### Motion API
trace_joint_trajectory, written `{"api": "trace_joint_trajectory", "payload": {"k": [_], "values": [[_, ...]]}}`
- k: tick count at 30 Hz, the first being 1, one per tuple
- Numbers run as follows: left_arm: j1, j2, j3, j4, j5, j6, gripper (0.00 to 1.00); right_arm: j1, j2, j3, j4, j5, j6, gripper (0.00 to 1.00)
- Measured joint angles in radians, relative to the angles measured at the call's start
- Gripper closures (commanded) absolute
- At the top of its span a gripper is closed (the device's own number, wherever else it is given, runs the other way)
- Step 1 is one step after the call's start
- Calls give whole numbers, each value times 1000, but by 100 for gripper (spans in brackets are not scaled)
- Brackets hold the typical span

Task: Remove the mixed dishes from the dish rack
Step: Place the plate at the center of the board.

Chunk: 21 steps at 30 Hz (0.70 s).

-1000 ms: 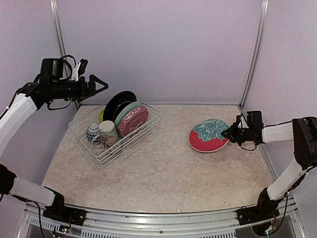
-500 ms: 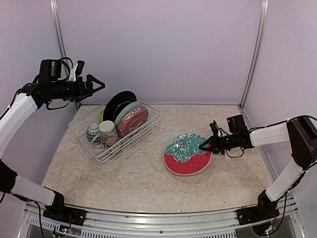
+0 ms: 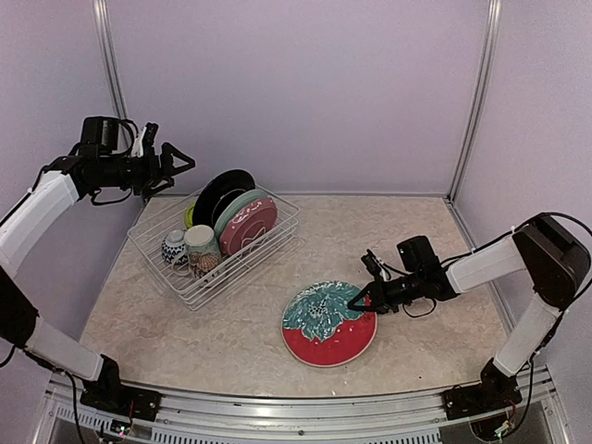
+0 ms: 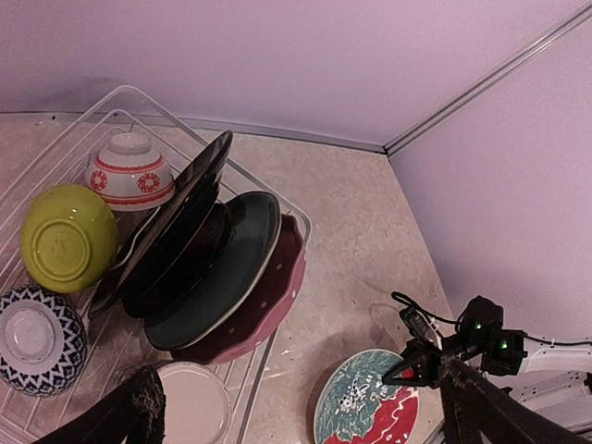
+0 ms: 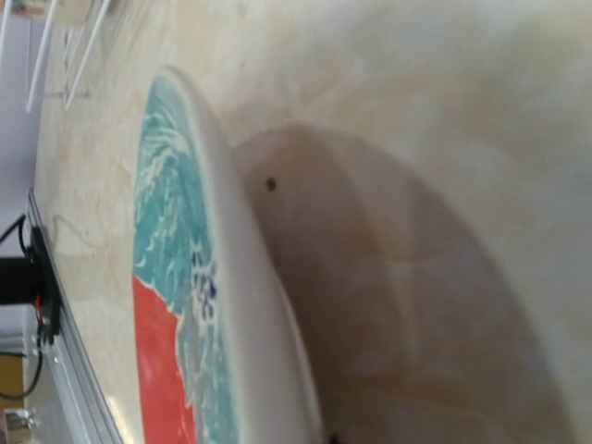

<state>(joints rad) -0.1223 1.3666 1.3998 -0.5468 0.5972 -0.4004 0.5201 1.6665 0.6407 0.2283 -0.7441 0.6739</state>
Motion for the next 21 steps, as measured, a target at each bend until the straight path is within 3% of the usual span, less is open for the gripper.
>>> {"api": "trace_joint_trajectory", "payload": {"k": [6,8,16,21], "values": [[4,48,7,-15,1,5,1,48,17,0,34,30,5,100],[4,50,7,-19,1,5,1,48,18,0,35,34,8,87],[4,50,7,-14,-30,10,1,55,-2,3,-67,205,14,55],[3,64,9,-5,-49,14,2,58,-72,23,-140,301,9,30]]}}
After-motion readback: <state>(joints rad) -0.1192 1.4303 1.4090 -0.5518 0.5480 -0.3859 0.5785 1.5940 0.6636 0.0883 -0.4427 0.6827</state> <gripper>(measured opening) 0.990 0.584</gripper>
